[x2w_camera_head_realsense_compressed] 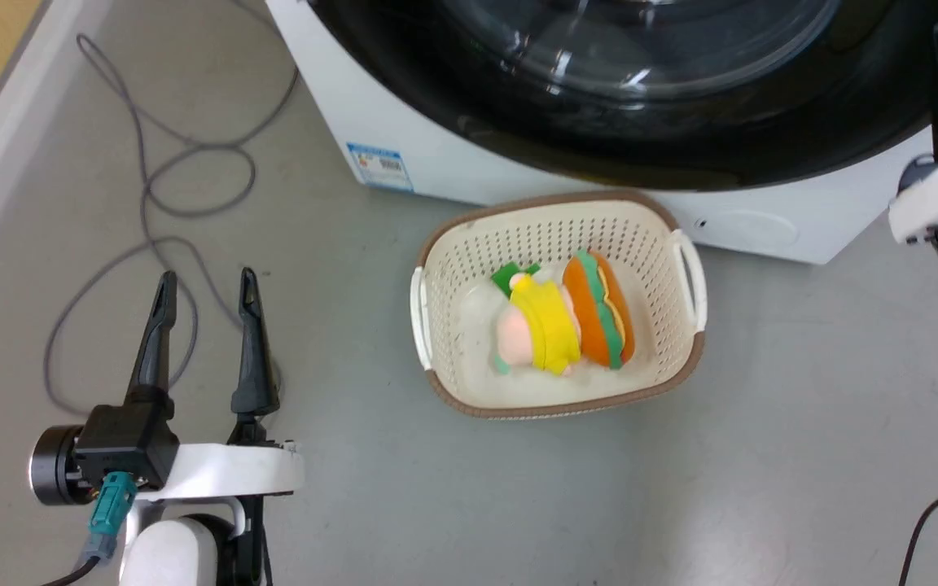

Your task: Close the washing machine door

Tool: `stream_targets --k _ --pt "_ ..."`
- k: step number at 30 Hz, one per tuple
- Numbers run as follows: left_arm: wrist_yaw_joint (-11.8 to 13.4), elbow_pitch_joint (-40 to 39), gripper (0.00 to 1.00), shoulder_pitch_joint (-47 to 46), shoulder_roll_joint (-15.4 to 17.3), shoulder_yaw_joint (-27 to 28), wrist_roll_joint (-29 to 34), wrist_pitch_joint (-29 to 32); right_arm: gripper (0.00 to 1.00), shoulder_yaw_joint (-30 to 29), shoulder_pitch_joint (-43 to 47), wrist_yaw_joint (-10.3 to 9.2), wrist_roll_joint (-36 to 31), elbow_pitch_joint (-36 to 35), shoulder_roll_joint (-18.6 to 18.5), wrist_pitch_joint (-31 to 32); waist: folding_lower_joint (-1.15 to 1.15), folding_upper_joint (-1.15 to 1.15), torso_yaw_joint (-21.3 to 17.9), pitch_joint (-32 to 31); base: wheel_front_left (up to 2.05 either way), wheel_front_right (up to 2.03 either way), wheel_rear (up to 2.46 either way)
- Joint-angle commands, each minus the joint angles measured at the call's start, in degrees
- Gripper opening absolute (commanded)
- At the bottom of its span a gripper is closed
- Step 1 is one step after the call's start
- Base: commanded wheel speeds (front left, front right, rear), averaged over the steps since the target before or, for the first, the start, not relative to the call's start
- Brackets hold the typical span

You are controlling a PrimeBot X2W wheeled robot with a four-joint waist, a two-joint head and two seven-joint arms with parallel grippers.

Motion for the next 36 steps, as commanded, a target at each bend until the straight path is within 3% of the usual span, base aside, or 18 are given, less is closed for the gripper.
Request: stream_targets --k 1,7,14,24,25,27,28,36 --pt "0.47 0.32 1.0 0.45 -0.1 0.26 0.52 -0.25 0.0 -0.92 2.19 -0.05 -0.82 -1.44 0.33 -0.26 0.0 0.0 -0.75 -1.51 0.0 0.0 0.0" --pt "0.81 1.51 1.0 2.06 -0.1 1.44 2.27 -0.25 0.0 -5.66 10.19 -0.05 -6.05 -11.84 2.46 -0.26 0.0 0.0 -3.24 -6.01 0.0 0.0 0.0" --pt "0.84 2.49 1.0 4.7 -0.1 2.11 3.83 -0.25 0.0 -10.08 22.3 -0.05 -11.94 -24.39 8.41 -0.26 0.0 0.0 -6.63 -11.67 0.0 0.0 0.0" --pt "1.11 3.92 1.0 9.69 0.21 2.27 5.03 -0.25 0.0 -10.71 36.64 -0.05 -12.93 -29.37 14.07 -0.26 0.0 0.0 -10.82 -18.44 0.0 0.0 0.0" --pt "1.08 4.17 1.0 10.15 0.25 2.19 5.08 -0.25 0.1 -10.63 37.66 -0.05 -12.53 -29.37 14.37 -0.26 0.0 0.0 -11.17 -18.92 0.0 0.0 0.0" --pt "1.1 4.57 1.0 10.94 0.26 2.01 5.2 -0.25 0.58 -10.03 39.72 -0.05 -11.77 -29.27 14.76 -0.26 0.0 0.0 -11.74 -19.69 0.0 0.0 0.0" --pt "1.07 4.95 1.0 11.43 0.27 1.8 5.23 -0.25 1.0 -9.67 41.28 -0.05 -11.2 -29.33 14.99 -0.26 0.0 0.0 -12.1 -20.16 0.0 0.0 0.0" --pt "1.01 5.93 1.0 12.69 0.33 1.43 5.03 -0.25 1.0 -8.58 47.61 -0.05 -6.88 -31.12 15.2 -0.26 0.0 0.0 -12.72 -21.89 0.0 0.0 0.0"
